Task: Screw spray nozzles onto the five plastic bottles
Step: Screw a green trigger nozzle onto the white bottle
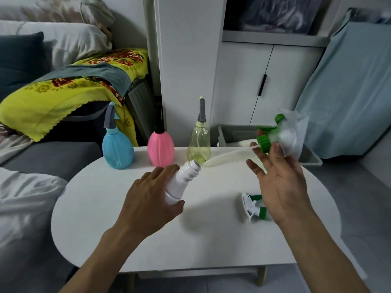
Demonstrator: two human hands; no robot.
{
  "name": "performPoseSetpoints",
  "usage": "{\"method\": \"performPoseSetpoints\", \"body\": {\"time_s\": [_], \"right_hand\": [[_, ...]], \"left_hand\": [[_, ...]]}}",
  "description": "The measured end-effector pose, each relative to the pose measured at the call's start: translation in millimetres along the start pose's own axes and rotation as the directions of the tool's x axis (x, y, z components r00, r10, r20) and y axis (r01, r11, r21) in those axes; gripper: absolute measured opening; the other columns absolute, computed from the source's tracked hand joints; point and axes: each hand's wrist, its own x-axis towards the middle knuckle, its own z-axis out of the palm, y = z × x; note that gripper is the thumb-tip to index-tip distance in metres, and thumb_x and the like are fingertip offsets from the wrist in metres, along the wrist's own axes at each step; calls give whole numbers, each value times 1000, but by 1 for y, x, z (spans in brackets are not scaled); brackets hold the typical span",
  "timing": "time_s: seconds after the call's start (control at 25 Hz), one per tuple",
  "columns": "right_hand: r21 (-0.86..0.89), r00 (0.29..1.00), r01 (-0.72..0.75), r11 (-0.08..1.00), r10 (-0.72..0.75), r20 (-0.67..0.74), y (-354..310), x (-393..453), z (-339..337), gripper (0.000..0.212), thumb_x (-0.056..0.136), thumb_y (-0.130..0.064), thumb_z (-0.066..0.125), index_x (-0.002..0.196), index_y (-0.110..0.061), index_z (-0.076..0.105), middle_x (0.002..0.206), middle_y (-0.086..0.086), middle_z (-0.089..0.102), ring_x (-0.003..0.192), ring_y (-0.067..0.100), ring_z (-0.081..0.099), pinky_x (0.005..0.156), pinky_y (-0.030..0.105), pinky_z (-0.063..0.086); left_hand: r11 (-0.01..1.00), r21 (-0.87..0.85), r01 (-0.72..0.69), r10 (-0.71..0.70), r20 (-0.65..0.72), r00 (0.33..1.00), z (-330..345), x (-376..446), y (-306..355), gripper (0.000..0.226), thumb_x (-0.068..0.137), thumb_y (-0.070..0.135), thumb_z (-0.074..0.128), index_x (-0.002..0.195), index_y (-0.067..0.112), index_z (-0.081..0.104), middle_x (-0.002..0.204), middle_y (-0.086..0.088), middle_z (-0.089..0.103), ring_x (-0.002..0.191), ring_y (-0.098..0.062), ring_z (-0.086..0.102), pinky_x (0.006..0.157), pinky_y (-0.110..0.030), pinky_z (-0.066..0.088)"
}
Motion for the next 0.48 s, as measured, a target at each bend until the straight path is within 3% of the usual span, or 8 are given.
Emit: {"method": "performPoseSetpoints", "body": {"time_s": [0.2, 0.48], "right_hand": [[88, 997, 15, 996, -8, -74, -8, 5, -3, 27, 82, -34, 61, 107, -30, 67, 112, -10, 74, 114, 19, 66, 90, 45, 49], [1, 998, -59, 998, 59, 15, 10, -8, 11, 23, 85, -26, 57, 108, -27, 63, 108, -9, 75, 113, 18, 66, 92, 46, 47]], "left_hand": [[999, 32, 32, -33, 16, 999, -3, -1, -3, 75, 54, 40, 86, 118, 28, 50, 91, 4, 66, 72, -24, 60, 63, -34, 49], [998, 48, 28, -29, 7, 1000, -2, -1, -2, 76, 53, 40, 87, 117, 28, 49, 90, 3, 67, 71, -23, 61, 62, -35, 50]]}}
